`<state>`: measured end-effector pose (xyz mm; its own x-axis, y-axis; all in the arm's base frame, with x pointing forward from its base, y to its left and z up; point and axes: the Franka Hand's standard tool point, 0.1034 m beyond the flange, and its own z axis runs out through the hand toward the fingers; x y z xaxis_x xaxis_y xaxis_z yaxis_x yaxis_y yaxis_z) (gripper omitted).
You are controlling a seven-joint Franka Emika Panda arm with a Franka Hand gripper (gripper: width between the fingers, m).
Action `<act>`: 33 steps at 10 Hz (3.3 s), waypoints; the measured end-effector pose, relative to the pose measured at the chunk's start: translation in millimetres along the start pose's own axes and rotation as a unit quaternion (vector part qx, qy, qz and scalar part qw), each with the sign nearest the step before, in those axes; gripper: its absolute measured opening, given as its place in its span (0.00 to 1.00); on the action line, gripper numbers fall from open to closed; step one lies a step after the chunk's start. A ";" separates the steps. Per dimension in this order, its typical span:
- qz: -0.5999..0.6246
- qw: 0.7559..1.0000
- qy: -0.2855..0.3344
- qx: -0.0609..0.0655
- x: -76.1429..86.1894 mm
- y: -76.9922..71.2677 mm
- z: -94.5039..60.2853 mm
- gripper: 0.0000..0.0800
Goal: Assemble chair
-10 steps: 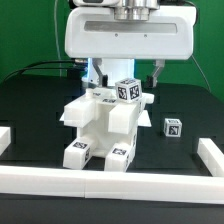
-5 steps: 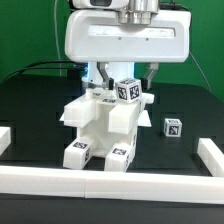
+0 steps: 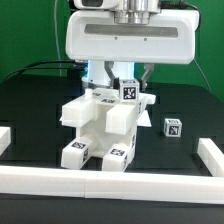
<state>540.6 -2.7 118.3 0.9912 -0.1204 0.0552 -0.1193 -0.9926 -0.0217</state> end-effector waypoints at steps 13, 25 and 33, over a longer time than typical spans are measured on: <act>0.548 0.835 -0.014 0.039 2.9 -6.6 0.2 0.36; -0.050 0.999 0.016 0.003 13.1 -6.0 -2.1 0.81; 0.010 1.000 0.021 -0.004 15.0 -5.1 2.1 0.36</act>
Offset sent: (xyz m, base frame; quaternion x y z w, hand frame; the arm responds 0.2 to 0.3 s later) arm -0.0020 -0.0067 -0.0054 -0.0133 0.0017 0.1972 0.9803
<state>556.2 0.6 117.2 0.9853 -0.1407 0.0970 -0.1400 -0.9900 -0.0146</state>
